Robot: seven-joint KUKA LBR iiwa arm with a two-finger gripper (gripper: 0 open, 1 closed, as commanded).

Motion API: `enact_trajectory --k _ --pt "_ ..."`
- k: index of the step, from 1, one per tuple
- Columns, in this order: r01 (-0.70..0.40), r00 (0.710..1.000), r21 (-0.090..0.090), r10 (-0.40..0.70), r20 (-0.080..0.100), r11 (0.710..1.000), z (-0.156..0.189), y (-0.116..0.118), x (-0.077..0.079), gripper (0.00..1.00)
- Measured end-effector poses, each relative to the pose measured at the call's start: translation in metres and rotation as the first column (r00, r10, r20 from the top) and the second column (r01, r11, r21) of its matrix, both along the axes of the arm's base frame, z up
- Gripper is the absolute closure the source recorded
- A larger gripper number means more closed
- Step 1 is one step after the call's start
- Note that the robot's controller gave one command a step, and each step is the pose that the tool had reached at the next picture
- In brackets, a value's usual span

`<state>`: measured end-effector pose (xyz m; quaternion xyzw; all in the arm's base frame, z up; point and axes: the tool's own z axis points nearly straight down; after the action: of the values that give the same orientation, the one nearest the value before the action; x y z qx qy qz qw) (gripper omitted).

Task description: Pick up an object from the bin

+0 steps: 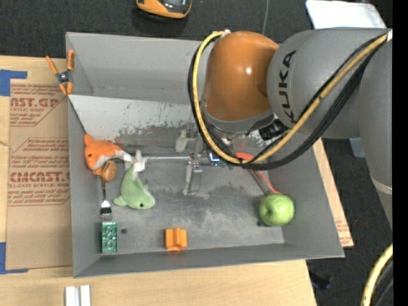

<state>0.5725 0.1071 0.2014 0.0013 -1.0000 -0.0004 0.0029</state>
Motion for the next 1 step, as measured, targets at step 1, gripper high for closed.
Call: enact_trajectory --k 1 --pt "0.002 1.0 0.001 -0.002 0.008 1.0 0.0049 -0.0005 0.0017 0.0"
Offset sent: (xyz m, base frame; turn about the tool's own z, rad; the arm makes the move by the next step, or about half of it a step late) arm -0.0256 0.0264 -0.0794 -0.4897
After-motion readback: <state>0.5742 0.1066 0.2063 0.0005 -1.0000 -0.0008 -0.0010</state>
